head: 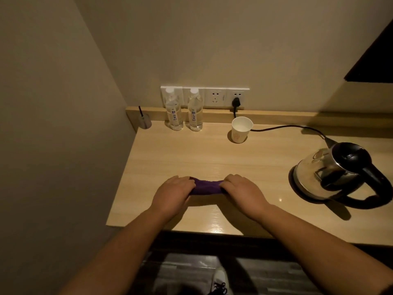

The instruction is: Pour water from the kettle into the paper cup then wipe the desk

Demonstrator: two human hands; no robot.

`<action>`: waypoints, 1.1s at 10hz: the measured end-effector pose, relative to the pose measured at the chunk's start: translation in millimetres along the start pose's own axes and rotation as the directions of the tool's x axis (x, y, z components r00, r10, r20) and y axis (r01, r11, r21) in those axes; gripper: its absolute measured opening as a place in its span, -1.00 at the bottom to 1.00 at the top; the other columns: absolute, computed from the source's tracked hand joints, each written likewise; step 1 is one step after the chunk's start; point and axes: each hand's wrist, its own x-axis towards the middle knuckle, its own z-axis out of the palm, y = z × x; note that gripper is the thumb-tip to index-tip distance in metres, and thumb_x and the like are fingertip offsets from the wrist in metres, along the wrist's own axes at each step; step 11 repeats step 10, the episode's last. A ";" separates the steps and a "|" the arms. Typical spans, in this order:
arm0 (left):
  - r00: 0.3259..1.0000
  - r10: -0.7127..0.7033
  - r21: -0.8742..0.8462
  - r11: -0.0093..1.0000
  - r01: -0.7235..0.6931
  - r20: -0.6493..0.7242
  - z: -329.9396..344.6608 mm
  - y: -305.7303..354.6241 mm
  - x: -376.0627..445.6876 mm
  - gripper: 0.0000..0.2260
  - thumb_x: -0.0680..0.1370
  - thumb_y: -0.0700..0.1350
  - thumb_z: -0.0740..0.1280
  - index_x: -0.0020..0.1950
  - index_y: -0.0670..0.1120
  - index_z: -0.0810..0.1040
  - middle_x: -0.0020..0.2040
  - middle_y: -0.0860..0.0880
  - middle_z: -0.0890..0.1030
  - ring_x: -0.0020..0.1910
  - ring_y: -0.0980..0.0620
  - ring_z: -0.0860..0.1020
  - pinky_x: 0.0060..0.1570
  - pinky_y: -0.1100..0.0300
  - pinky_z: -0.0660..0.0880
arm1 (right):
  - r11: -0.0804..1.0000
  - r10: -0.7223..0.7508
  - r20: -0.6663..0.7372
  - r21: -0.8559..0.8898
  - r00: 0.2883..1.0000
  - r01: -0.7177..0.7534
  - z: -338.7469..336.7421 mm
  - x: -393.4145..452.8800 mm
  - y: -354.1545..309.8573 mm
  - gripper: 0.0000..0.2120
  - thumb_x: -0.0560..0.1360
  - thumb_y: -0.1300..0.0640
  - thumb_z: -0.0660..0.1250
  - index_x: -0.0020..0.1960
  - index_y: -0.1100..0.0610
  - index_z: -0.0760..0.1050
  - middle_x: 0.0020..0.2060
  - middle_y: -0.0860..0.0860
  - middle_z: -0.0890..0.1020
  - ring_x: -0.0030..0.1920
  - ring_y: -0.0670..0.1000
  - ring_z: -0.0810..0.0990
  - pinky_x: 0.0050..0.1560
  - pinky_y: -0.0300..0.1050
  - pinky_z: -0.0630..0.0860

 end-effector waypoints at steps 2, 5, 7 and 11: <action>0.919 0.042 0.083 0.993 -0.081 0.392 69.9 -18.5 -46.5 -0.49 0.60 0.09 0.13 0.52 -0.05 0.17 0.58 -0.08 0.09 0.53 -0.07 0.07 0.47 -0.06 -0.01 | 1.000 0.015 0.159 -0.004 0.987 -0.015 72.1 -39.3 -39.1 -0.51 0.40 -0.08 0.40 0.19 0.23 0.55 0.17 0.22 0.59 0.15 0.25 0.56 0.15 0.15 0.51; 0.879 0.115 0.139 0.970 -0.200 0.463 74.4 -40.5 -59.6 -0.30 0.56 0.31 -0.12 0.56 -0.04 -0.22 0.56 -0.04 -0.26 0.54 -0.07 -0.24 0.42 -0.13 -0.30 | 0.979 0.172 0.395 -0.172 0.903 -0.111 78.7 -56.8 -58.8 -0.19 0.52 -0.37 -0.22 0.55 0.18 -0.10 0.53 0.14 -0.09 0.52 0.13 -0.18 0.41 0.16 -0.35; 0.880 0.114 0.134 0.971 -0.196 0.461 62.5 -36.7 -55.8 -0.34 0.59 0.27 -0.05 0.57 -0.03 -0.16 0.57 -0.03 -0.23 0.54 -0.06 -0.24 0.42 -0.10 -0.31 | 0.973 0.229 0.390 -0.115 0.892 -0.200 62.9 -48.1 -66.9 -0.24 0.53 -0.32 -0.15 0.55 0.15 -0.04 0.54 0.11 -0.03 0.53 0.12 -0.09 0.45 0.15 -0.24; 0.790 -0.059 -0.066 0.990 0.125 0.610 -7.7 -2.8 -5.1 -0.62 0.55 0.23 0.15 -0.06 -0.05 0.54 -0.10 -0.06 0.64 -0.24 0.00 0.52 -0.30 0.12 0.35 | 0.912 0.272 0.623 0.077 0.733 -0.403 -11.6 9.4 -50.7 -0.63 0.53 -0.17 0.19 -0.16 0.11 0.56 -0.30 0.02 0.57 -0.27 0.04 0.55 -0.30 -0.11 0.39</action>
